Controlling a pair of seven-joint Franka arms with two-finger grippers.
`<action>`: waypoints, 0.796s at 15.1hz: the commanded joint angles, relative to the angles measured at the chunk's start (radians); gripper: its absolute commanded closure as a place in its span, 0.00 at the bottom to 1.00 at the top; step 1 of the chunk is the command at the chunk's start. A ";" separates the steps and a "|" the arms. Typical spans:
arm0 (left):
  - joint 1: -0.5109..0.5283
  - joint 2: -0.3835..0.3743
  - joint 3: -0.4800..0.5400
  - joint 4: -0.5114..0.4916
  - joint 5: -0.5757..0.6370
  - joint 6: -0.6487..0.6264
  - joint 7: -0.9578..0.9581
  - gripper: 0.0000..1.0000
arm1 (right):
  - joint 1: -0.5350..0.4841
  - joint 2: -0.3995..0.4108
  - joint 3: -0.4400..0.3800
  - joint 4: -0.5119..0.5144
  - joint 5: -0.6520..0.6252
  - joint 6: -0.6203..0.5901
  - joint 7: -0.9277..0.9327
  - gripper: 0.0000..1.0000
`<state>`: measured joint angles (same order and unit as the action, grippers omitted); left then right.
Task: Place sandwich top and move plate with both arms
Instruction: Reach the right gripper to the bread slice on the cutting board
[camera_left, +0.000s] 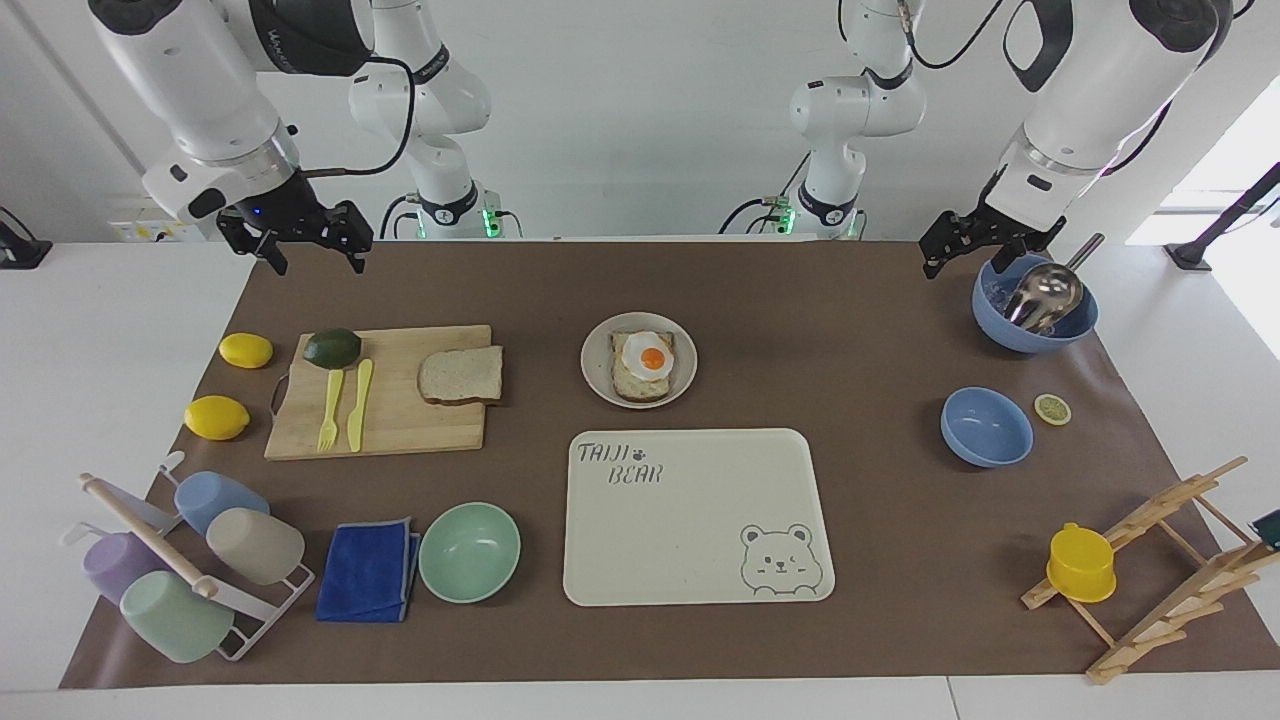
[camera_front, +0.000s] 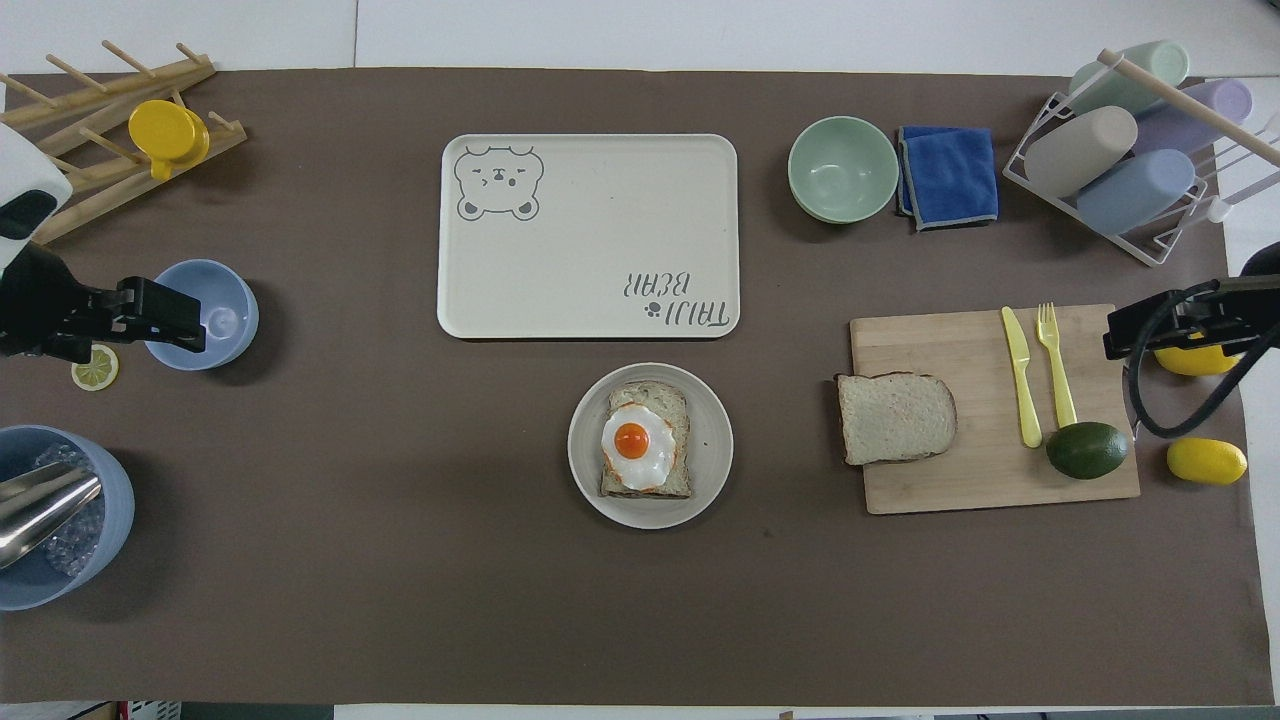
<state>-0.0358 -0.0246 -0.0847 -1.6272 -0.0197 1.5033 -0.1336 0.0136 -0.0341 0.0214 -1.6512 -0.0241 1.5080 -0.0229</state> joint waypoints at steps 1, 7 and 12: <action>0.014 -0.024 -0.009 -0.025 -0.009 -0.002 0.009 0.00 | 0.055 -0.050 0.040 -0.119 -0.017 0.087 0.020 0.00; 0.014 -0.024 -0.009 -0.025 -0.009 -0.002 0.009 0.00 | 0.304 0.117 0.042 -0.246 -0.158 0.253 0.339 0.00; 0.014 -0.024 -0.009 -0.025 -0.009 -0.002 0.009 0.00 | 0.353 0.160 0.042 -0.455 -0.258 0.465 0.437 0.00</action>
<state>-0.0358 -0.0246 -0.0847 -1.6272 -0.0197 1.5033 -0.1336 0.3501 0.1247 0.0668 -2.0402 -0.2422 1.9205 0.3627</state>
